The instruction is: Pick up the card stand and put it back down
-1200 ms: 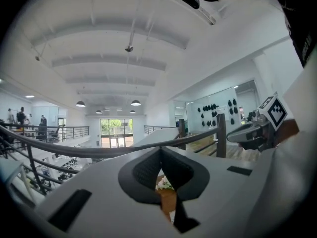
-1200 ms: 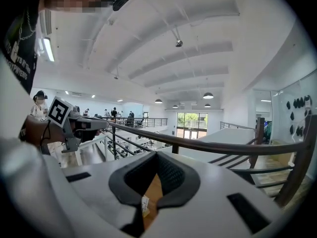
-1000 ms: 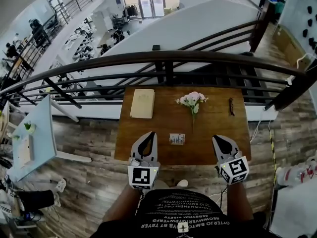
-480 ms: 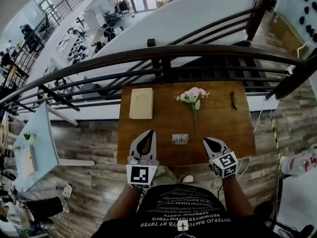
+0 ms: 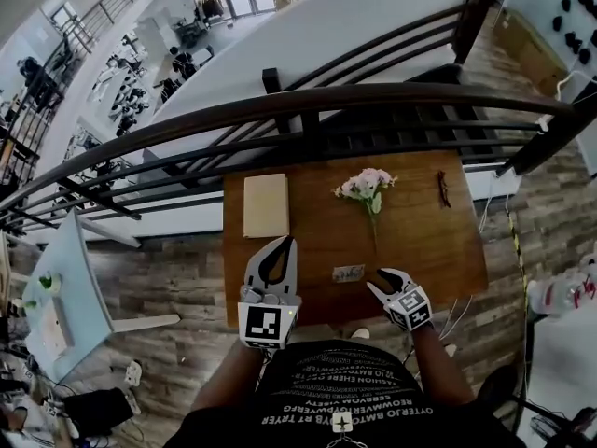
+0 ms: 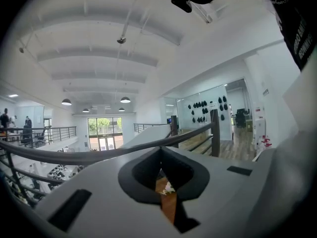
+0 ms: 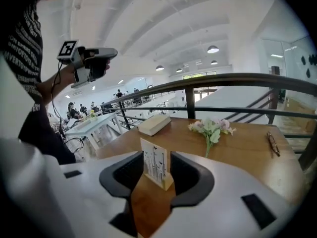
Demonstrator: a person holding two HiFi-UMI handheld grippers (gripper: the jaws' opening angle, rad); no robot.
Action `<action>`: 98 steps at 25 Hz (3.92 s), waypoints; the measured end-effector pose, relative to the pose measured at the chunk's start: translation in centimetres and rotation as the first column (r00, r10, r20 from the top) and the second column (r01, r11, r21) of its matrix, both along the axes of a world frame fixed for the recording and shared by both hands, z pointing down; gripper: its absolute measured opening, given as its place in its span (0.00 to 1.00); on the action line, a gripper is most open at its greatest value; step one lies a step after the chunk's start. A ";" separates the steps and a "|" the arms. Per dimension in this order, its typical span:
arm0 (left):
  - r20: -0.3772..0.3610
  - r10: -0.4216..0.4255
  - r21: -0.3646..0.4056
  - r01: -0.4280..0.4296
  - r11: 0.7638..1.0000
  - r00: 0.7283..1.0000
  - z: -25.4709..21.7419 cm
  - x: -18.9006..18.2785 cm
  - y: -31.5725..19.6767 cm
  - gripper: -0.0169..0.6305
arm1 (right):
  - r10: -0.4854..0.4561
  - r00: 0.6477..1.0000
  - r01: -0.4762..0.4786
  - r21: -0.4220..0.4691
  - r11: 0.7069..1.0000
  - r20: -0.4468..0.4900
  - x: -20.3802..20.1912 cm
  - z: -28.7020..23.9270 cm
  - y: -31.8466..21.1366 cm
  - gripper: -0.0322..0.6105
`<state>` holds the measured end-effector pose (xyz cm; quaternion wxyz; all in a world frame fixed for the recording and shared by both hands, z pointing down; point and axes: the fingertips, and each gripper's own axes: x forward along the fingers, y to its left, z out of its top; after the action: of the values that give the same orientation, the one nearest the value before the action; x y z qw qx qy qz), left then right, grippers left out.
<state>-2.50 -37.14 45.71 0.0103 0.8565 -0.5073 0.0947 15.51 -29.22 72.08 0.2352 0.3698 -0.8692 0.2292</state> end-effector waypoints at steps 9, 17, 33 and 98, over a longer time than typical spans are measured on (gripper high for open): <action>0.017 0.012 -0.019 -0.012 1.000 1.000 0.7 -1.4 -2.5 0.06 | -0.049 0.998 0.045 -0.118 0.992 -0.030 -0.6 7.8 -0.7 0.34; 0.038 0.005 -0.051 -0.003 0.999 0.999 1.0 -3.3 -1.7 0.06 | -0.075 0.997 0.069 -0.162 0.984 -0.028 -2.4 11.6 -1.3 0.35; 0.084 0.006 -0.038 -0.003 0.999 0.996 0.9 -2.3 0.1 0.06 | -0.127 0.992 0.126 -0.051 0.991 -0.015 -2.6 13.3 -2.0 0.33; 0.027 -0.092 0.044 0.091 0.995 0.995 -1.8 3.8 15.1 0.06 | -0.213 0.970 0.190 0.175 0.966 0.121 -1.2 -26.9 0.5 0.30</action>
<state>1.31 -22.06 43.94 -0.0110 0.8309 -0.5480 0.0957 14.32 -28.71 45.21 0.1655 0.2805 -0.9322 0.1577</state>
